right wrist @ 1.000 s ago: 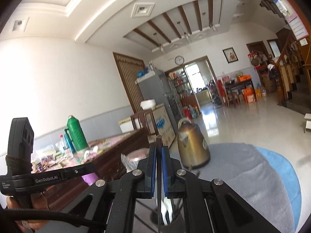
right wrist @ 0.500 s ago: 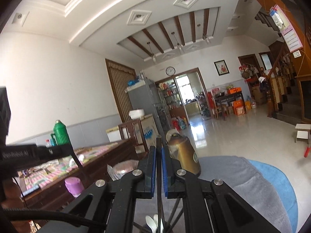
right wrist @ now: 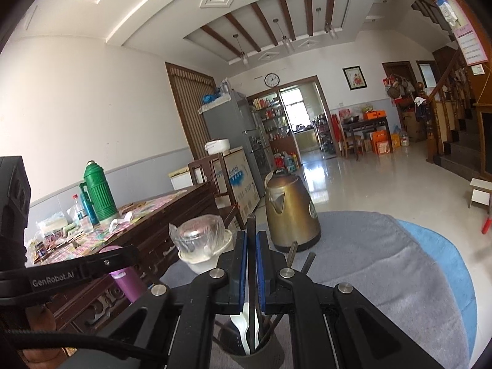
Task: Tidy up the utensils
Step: 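Lower the chopstick into the cup with the left tool, then open the left tool to release the chopstick and withdraw from the cup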
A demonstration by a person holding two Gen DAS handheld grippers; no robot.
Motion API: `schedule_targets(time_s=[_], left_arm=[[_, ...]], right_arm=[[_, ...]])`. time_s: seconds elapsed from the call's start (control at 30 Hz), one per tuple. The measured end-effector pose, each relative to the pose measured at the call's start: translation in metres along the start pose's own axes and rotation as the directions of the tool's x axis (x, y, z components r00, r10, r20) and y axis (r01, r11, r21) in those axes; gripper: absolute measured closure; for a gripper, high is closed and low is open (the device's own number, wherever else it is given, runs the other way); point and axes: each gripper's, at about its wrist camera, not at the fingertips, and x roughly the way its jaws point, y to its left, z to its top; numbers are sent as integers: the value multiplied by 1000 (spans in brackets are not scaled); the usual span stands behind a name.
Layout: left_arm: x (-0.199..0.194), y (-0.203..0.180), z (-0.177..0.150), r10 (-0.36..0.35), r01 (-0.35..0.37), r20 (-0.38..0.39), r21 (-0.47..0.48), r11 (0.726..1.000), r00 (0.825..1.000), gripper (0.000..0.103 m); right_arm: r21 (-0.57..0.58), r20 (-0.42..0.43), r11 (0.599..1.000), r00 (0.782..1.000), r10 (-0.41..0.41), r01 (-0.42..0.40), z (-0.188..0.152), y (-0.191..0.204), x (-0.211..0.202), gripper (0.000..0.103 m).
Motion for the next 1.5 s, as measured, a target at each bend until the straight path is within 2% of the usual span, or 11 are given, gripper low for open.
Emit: schedule_targets(time_s=[0.17, 0.33, 0.37, 0.4, 0.47, 0.53, 0.6, 1.03, 1.5], left_arm=[[-3, 7, -8, 11, -11, -20, -6, 1000, 1000, 96], [-10, 9, -19, 66, -65, -23, 29, 997, 998, 93], [-11, 9, -21, 76, -75, -23, 37, 996, 997, 82], [-13, 9, -23, 96, -94, -22, 48, 994, 995, 65], [-17, 10, -27, 128, -127, -7, 60, 990, 992, 50], [-22, 10, -32, 161, -161, 6, 76, 984, 987, 48], [-25, 10, -35, 190, -190, 7, 85, 978, 982, 39], [-36, 13, -42, 294, -297, 47, 101, 950, 955, 29], [-40, 6, -43, 341, -349, 78, 126, 929, 937, 20]], right_arm=[[5, -25, 1000, 1000, 9, -9, -4, 1, 0, 96], [3, -50, 1000, 998, 24, -24, -8, 6, -1, 94], [1, -53, 1000, 998, 26, -26, -9, 7, -1, 94], [-1, -59, 1000, 998, 29, -29, -10, 8, -1, 94], [0, -72, 1000, 997, 30, -31, -12, 8, -1, 94], [9, -80, 999, 996, 32, -31, -13, 8, 0, 94], [28, -82, 999, 996, 37, -35, -14, 7, -1, 94], [53, -83, 997, 995, 61, -57, -15, 8, -18, 93], [63, -127, 997, 990, 62, -54, -31, 1, -24, 88]])
